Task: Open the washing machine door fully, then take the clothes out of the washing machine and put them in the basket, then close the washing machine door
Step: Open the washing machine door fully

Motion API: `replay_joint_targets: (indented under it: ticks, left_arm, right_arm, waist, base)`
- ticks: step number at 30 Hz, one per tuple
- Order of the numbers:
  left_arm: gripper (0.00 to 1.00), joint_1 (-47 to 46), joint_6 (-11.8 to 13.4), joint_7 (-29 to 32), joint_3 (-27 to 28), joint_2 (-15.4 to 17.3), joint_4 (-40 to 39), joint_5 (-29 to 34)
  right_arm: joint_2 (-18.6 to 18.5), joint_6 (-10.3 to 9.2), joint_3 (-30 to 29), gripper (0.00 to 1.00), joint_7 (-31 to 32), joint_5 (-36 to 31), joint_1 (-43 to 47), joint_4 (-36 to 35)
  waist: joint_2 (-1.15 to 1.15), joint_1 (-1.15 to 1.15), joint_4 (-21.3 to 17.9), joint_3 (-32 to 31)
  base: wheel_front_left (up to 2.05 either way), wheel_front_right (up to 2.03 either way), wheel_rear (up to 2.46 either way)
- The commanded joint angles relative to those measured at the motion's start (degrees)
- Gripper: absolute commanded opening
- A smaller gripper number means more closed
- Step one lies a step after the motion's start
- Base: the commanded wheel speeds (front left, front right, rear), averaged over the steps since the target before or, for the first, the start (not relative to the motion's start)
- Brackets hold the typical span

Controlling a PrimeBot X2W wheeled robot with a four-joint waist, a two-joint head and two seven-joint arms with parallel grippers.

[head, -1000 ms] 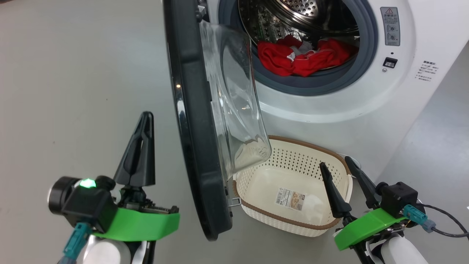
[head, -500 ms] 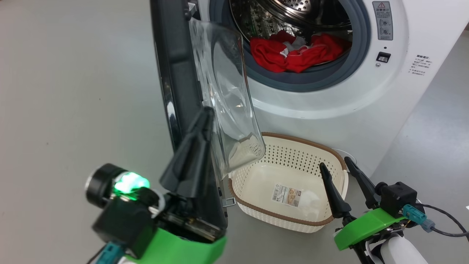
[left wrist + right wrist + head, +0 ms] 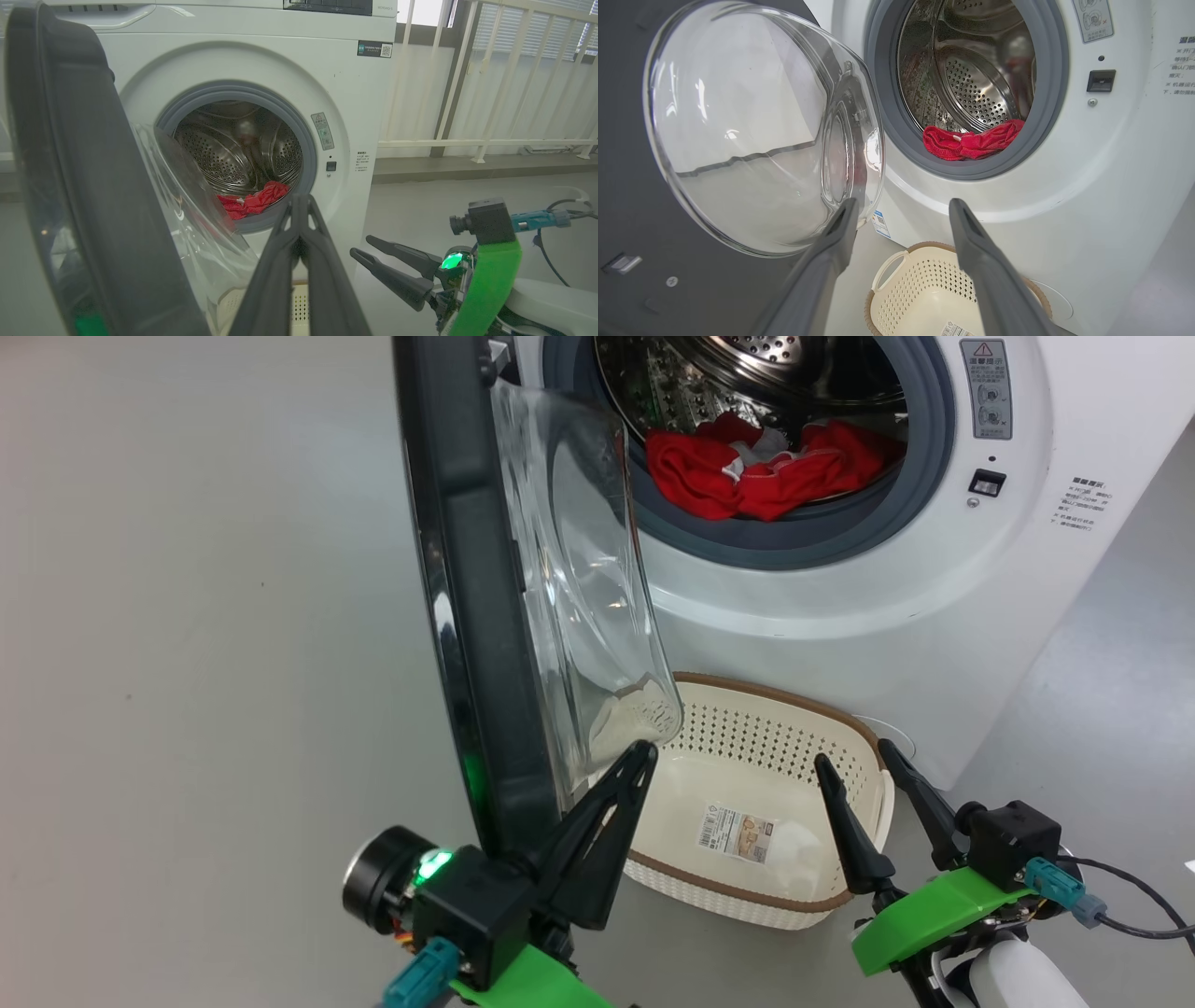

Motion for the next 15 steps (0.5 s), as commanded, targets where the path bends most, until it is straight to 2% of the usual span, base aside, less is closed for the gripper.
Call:
replay_joint_targets:
  ticks: [1,15]
  left_arm:
    - [0.00,0.1,0.5,0.9,1.6,0.6,-0.5,-0.2]
    - [0.00,1.3,1.5,0.9,2.0,1.3,6.1,-1.1]
  right_arm:
    - [0.2,0.20,1.3,1.00,-0.5,0.4,-2.1,-0.9]
    - [0.2,0.20,1.3,1.00,-0.5,0.2,-2.0,-0.7]
  waist:
    - [0.00,0.00,0.0,0.0]
    - [0.00,0.00,-0.4,0.0]
  base:
    - [0.00,0.00,0.00]
    - [0.00,0.00,0.00]
